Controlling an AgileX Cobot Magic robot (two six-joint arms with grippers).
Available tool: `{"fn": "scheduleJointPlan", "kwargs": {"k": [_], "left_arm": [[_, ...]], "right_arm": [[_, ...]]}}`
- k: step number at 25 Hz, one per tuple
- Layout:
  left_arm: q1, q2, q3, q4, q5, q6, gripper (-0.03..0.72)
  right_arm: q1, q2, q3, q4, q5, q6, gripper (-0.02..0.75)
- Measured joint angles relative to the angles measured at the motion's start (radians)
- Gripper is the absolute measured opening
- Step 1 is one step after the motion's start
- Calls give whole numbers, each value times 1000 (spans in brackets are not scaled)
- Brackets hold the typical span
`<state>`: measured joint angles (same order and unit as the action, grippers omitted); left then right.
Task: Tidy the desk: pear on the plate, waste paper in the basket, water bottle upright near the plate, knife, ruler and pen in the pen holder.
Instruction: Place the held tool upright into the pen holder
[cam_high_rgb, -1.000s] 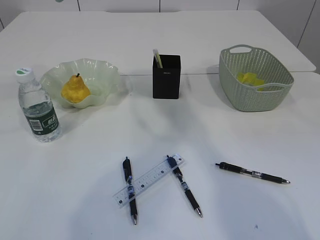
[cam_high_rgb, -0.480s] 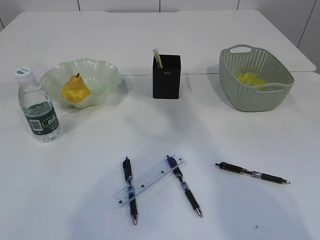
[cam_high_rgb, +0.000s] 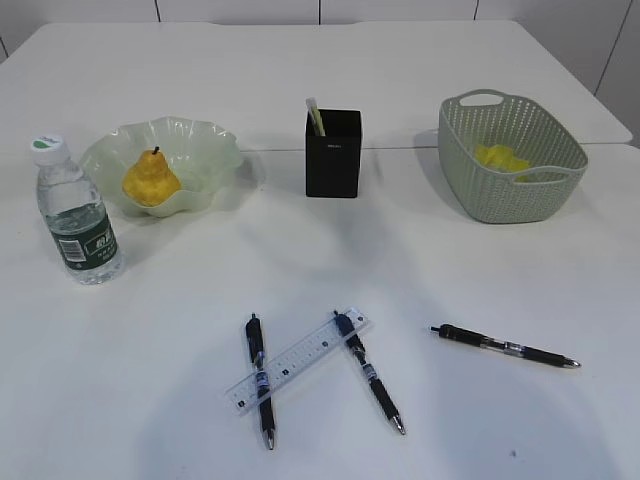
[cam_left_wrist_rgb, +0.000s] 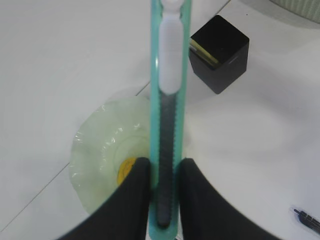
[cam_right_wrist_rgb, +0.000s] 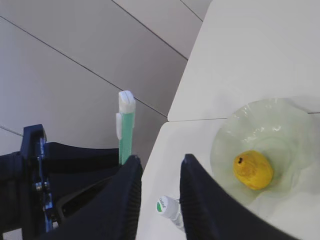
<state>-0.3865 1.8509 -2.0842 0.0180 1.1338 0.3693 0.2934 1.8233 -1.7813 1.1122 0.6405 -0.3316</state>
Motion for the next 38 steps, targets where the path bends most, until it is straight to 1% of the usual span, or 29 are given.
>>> {"fn": "scheduleJointPlan", "kwargs": {"k": [3,5,8,10,13,17,20,38], "left_arm": [[0,0,0,-18,0,0,104],[0,0,0,-27,0,-1,104],[0,0,0,-38,0,-1,104],[0,0,0,-43,0,-2,104],[0,0,0,-59,0,-4,104],[0,0,0,-83,-7,-4,104],[0,0,0,-85,-12,-4,104],[-2,0,0,-214,-46,-4,104]], "right_arm": [[0,0,0,53,0,-43,221],[0,0,0,77,0,-72,255],[0,0,0,88,0,-90,309],[0,0,0,91,0,-97,325],[0,0,0,124,2,-119,333],[0,9,0,229,13,-176,335],[0,15,0,257,13,-198,335],[0,16,0,283,-15,-250,337]]}}
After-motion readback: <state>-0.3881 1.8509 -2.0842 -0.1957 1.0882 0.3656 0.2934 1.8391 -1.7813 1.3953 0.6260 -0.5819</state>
